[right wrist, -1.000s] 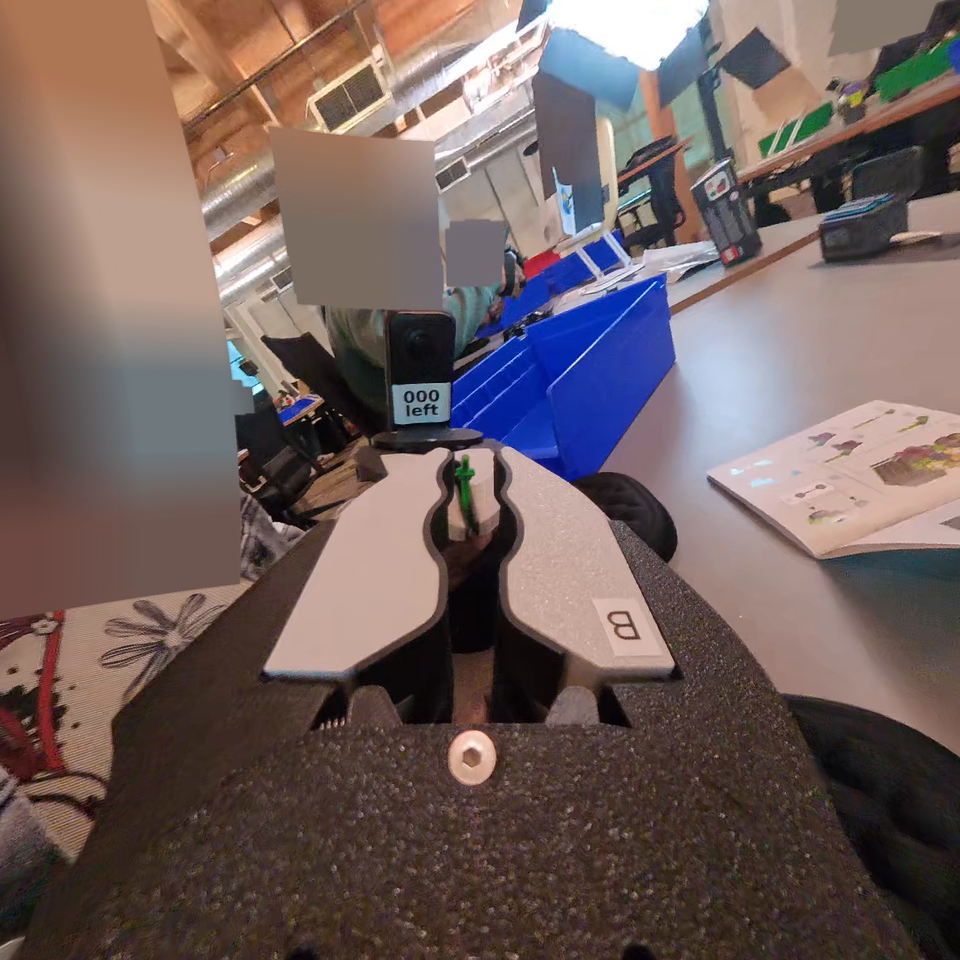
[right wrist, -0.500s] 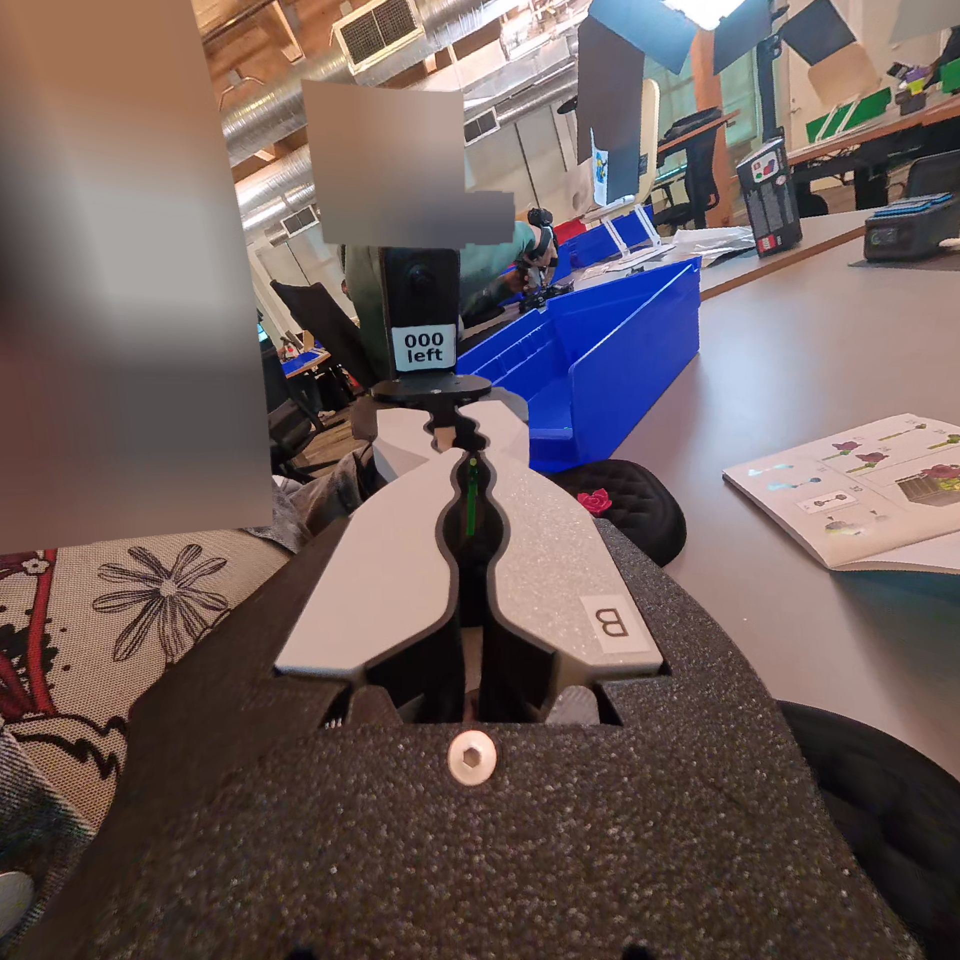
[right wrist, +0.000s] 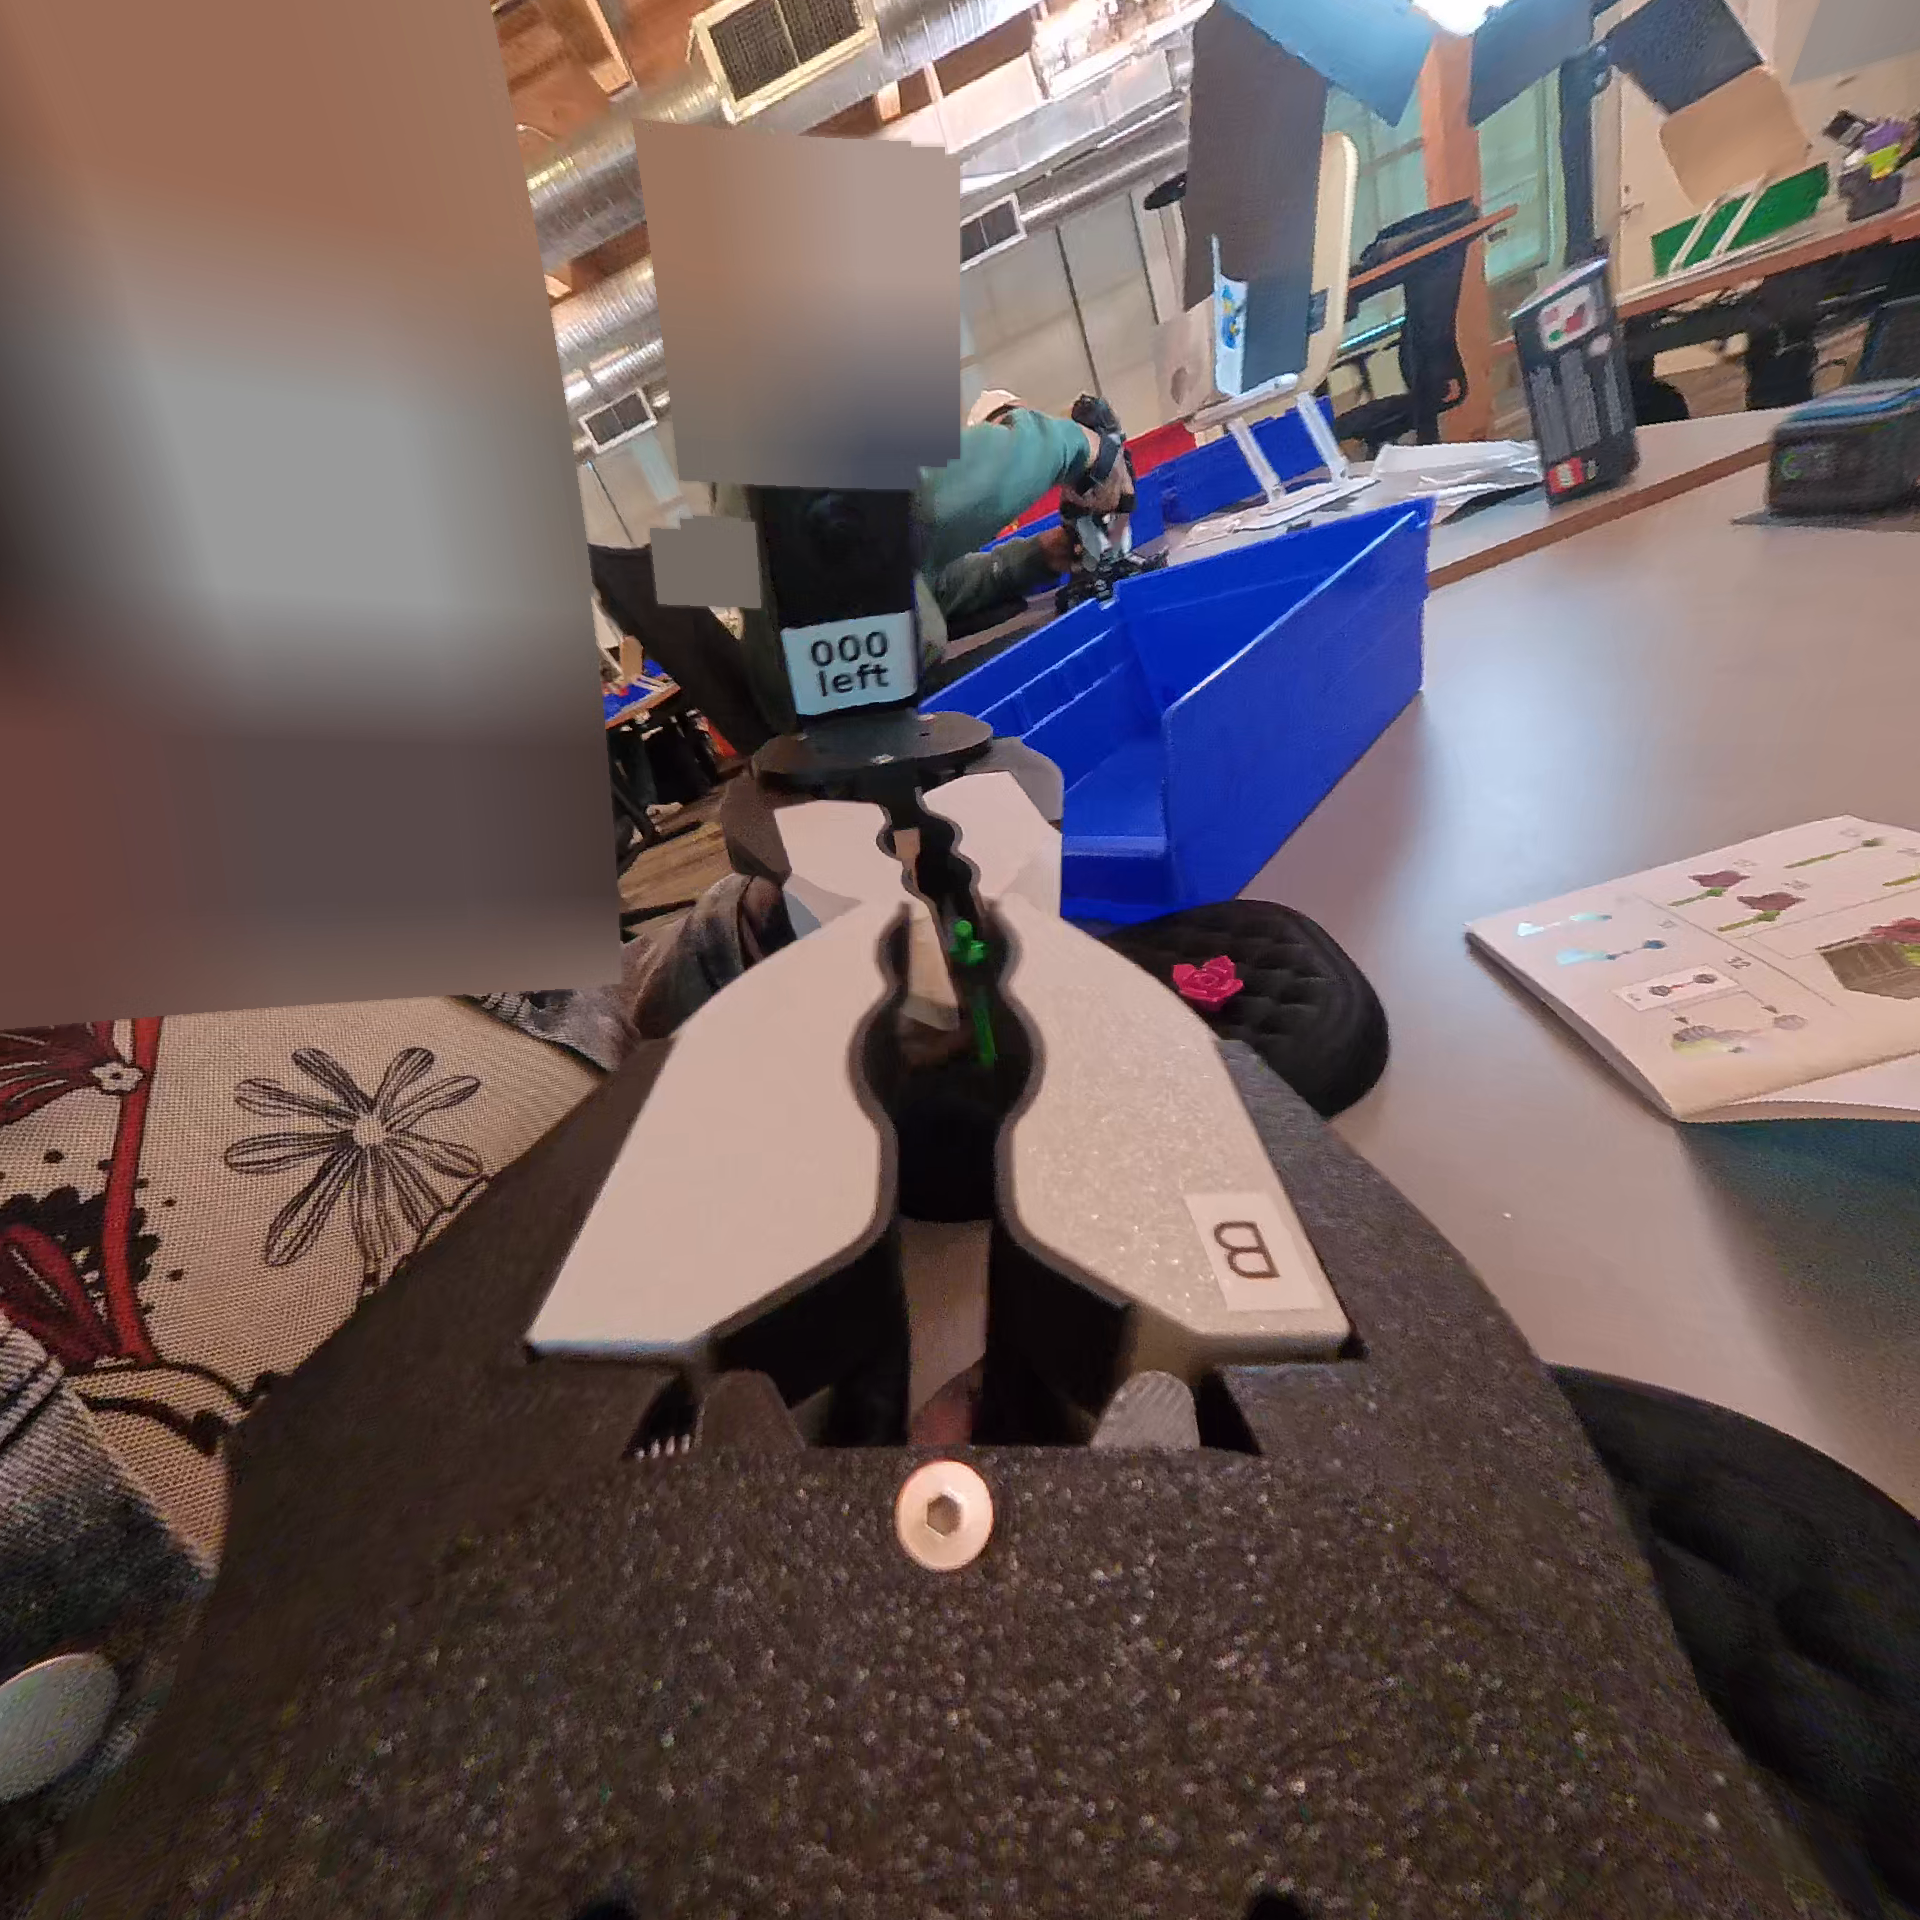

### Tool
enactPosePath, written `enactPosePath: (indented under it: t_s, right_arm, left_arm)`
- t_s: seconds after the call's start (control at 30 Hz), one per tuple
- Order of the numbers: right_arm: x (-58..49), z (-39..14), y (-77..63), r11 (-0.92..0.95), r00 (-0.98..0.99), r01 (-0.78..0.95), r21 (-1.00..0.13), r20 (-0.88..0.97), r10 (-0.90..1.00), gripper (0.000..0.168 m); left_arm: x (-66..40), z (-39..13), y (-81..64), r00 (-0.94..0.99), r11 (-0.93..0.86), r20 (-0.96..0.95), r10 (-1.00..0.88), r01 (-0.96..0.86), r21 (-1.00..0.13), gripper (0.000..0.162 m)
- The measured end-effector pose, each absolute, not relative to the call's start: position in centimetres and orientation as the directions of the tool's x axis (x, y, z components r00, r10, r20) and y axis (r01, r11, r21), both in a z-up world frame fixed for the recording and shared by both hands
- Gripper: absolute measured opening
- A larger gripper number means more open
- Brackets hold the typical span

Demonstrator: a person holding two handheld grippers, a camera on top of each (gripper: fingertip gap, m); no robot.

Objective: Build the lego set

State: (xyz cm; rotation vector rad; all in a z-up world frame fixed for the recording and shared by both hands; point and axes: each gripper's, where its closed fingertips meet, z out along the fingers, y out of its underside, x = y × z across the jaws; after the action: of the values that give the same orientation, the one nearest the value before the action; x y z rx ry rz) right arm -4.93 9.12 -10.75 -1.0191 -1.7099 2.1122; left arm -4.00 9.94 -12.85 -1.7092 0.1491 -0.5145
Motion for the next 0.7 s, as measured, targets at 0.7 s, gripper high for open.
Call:
enactPosePath:
  t_s: [0.7]
  right_arm:
    - [-1.5, -20.4, 16.6, 0.778, -0.611, 0.169, -0.605, 0.555, 0.564, 0.014]
  left_arm:
    - [-4.4, -13.4, 9.0, 0.844, -0.172, 0.365, -0.393, 0.323, -0.931, 0.008]
